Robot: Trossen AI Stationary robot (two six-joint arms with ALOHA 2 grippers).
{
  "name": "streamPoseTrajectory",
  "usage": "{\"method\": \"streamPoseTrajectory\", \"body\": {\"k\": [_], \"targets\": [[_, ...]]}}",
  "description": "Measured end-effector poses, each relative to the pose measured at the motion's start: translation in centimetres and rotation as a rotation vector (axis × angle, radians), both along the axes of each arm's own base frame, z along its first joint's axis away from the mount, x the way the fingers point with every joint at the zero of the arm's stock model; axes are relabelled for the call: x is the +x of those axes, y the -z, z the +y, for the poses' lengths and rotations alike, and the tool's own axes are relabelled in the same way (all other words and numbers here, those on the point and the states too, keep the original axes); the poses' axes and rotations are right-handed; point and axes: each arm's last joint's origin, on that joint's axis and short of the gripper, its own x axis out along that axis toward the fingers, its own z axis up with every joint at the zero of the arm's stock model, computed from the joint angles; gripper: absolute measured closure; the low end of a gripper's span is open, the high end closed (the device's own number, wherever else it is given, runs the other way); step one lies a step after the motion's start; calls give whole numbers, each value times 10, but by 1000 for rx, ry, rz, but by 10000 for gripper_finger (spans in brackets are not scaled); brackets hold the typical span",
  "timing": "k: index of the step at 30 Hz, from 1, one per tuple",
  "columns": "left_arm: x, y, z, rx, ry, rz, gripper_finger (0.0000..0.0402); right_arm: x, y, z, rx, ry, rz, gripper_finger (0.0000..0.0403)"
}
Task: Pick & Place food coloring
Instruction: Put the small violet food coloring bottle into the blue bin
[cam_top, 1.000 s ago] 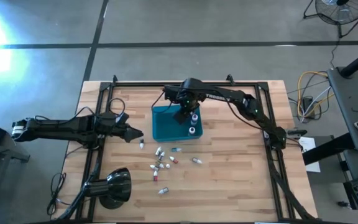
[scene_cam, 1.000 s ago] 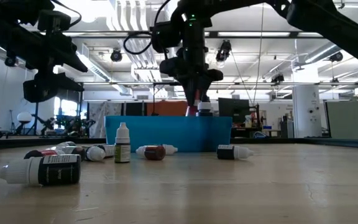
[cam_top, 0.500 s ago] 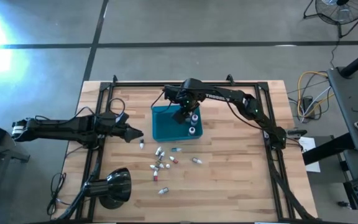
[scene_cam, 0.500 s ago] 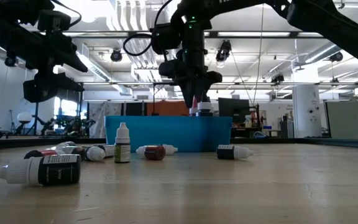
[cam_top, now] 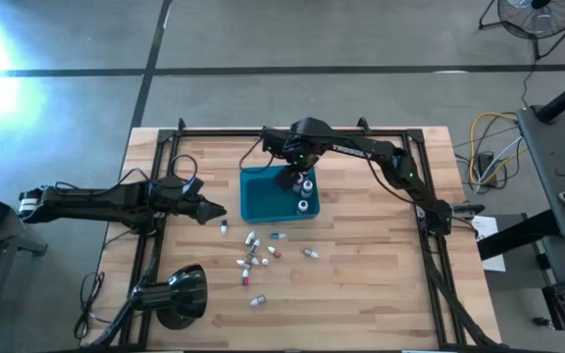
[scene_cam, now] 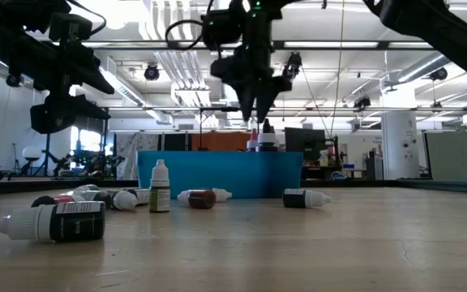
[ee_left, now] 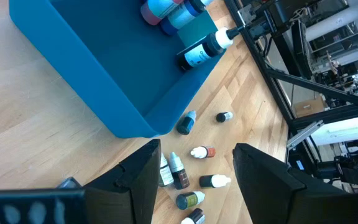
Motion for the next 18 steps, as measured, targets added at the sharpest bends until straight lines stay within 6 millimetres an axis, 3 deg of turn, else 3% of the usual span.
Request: {"method": "streamPoseTrajectory", "body": {"k": [3, 8, 11, 18], "targets": [[0, 0, 0, 0, 0, 1, 224, -10, -18, 22, -38, -97, 24, 200], [0, 0, 0, 1, 1, 1, 224, -20, -31, 80, -105, -373, 2, 193], [0, 0, 0, 20, 10, 5, 224, -31, -23, 112, -125, -438, -9, 193], [0, 1, 0, 61, 32, 13, 224, -73, 7, 169, -100, -405, -125, 197]]}}
